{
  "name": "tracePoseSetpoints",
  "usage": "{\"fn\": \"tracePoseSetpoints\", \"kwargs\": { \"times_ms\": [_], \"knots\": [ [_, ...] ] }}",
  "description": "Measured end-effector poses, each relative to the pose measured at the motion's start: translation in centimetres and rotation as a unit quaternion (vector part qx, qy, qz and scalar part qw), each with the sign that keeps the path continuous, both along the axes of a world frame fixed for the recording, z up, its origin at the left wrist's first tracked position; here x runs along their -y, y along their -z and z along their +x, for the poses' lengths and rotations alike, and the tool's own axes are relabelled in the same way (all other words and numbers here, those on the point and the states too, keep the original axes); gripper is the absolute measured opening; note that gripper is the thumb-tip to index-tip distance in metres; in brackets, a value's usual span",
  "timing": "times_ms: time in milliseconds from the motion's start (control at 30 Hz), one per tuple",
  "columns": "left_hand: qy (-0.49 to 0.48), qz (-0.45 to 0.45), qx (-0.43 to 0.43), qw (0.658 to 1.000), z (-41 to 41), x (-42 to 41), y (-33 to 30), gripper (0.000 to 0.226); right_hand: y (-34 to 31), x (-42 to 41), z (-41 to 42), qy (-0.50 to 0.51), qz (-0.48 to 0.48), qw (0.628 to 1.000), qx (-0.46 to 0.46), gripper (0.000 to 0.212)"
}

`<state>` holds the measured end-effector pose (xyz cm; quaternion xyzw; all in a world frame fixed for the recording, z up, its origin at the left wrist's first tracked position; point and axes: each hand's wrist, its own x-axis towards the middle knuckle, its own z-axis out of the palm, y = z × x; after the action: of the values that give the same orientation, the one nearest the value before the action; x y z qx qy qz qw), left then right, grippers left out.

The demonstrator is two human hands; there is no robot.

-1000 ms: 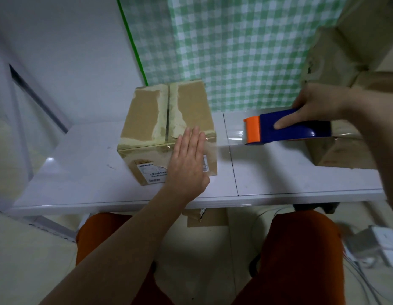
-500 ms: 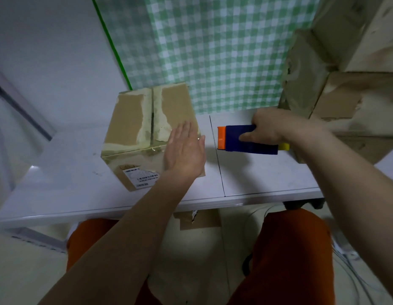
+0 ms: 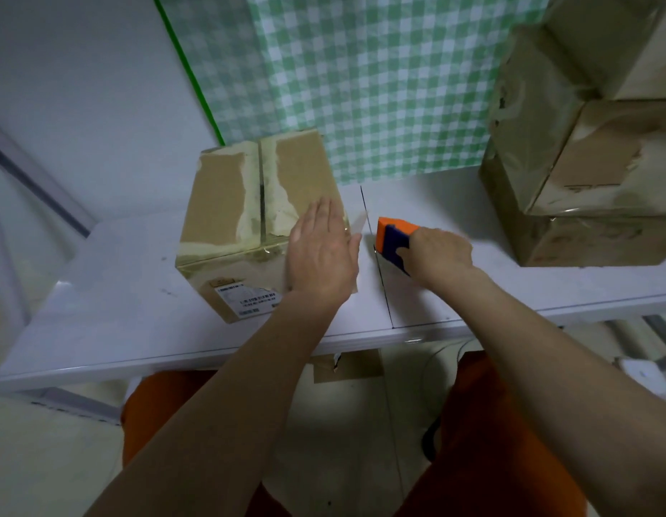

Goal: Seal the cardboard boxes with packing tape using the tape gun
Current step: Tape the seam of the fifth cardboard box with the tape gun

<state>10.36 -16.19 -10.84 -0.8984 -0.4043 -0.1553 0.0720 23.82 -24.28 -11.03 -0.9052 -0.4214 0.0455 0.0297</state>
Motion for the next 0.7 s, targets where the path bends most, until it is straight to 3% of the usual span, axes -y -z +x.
{"fn": "tracePoseSetpoints", "kwargs": {
  "times_ms": [133,267,367,433,500,600,700],
  "knots": [
    [0.028,0.028,0.014,0.999,-0.7,0.1,0.7,0.074,3.1,-0.1,-0.2,0.048,0.003,0.996,-0.078,0.03],
    [0.105,0.007,0.091,0.99,-2.0,-0.1,1.1,0.07,4.6,-0.3,-0.4,0.061,0.026,0.991,-0.116,0.025],
    [0.094,-0.001,0.165,0.982,-3.8,-1.1,0.7,0.055,4.3,-0.2,-1.3,0.055,0.204,0.977,-0.039,0.025],
    [0.081,0.024,0.155,0.984,-5.1,-2.4,0.6,0.049,3.2,-0.1,-3.5,-0.022,0.399,0.916,-0.012,0.016],
    [0.094,0.032,0.13,0.987,-6.0,-3.6,0.8,0.047,2.1,-0.9,-5.8,-0.127,0.477,0.87,0.005,0.017],
    [0.12,0.035,0.151,0.981,-6.5,-4.5,1.2,0.04,0.9,-3.5,-7.1,-0.266,0.43,0.861,0.055,0.031],
    [0.135,0.055,0.169,0.975,-6.6,-5.0,1.5,0.035,0.5,-5.4,-6.2,-0.332,0.323,0.88,0.109,0.04]
  ]
}}
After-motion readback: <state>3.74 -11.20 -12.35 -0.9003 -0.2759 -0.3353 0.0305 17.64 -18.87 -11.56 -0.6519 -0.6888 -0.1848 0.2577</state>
